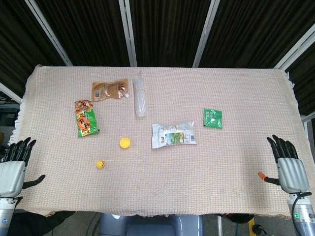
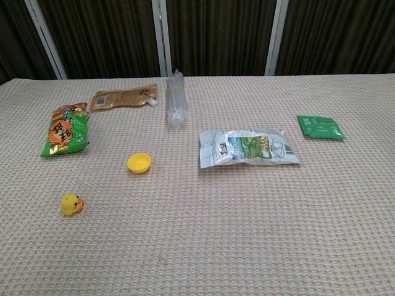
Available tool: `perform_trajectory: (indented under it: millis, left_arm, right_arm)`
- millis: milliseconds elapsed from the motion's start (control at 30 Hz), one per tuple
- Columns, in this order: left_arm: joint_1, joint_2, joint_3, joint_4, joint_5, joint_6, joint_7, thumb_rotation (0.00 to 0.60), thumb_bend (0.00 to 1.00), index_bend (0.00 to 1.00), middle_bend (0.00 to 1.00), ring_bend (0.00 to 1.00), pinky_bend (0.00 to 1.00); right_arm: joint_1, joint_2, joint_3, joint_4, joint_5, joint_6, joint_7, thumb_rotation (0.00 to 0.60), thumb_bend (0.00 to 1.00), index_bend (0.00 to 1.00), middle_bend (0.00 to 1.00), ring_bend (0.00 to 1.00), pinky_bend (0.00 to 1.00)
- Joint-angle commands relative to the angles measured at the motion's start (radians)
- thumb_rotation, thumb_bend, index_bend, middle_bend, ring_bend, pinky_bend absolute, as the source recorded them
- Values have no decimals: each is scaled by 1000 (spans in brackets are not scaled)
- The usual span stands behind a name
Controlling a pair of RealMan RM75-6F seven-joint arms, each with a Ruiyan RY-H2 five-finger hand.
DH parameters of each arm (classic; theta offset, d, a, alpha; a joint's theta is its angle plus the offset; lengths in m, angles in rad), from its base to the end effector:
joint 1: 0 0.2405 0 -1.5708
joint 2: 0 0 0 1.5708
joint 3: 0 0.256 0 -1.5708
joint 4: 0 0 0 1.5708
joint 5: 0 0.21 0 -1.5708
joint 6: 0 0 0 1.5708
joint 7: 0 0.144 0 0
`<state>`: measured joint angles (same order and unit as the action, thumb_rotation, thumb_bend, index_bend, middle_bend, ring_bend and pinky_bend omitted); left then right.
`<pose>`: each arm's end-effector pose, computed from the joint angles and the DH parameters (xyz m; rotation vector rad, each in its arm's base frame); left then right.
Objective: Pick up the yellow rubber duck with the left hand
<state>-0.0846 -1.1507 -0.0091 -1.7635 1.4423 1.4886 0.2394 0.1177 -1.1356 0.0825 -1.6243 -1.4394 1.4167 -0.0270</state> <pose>-0.2879 0.1693 0.1341 -1.4004 -0.9195 -0.8054 -0.3096 -0.1975 0.1512 1.3731 -0.9411 0.8869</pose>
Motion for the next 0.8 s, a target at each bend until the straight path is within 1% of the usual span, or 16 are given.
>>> perform_trajectory:
  millis: [33, 400, 633, 667, 733, 800]
  left_arm:
    - [1, 0, 0, 0, 1, -1, 0, 600, 61, 0, 0, 0, 0]
    - [4, 2, -1, -1, 8, 1, 0, 600, 62, 0, 0, 0, 0]
    - [-4, 0, 1, -1, 4, -24, 9, 600, 62, 0, 0, 0, 0]
    - [-7, 0, 1, -2, 1, -30, 13, 600, 79, 1, 0, 0, 0]
    - [-19, -3, -5, -8, -1, -45, 27, 600, 122, 33, 0, 0, 0]
    - [-36, -11, -15, -11, -9, -64, 50, 600, 152, 135, 0, 0, 0]
  right_arm:
    - [-1, 0, 0, 0, 0, 1, 0, 600, 13, 8, 0, 0, 0]
    - [-2, 1, 0, -2, -7, 7, 7, 600, 13, 9, 0, 0, 0]
    - [-2, 0, 1, -2, 0, 3, 6, 600, 13, 9, 0, 0, 0]
    - [-2, 1, 1, -1, 0, 3, 6, 600, 13, 9, 0, 0, 0]
    - [-3, 2, 0, 1, 1, 2, 8, 600, 13, 9, 0, 0, 0]
    - [-3, 4, 1, -2, 0, 4, 13, 600, 13, 9, 0, 0, 0]
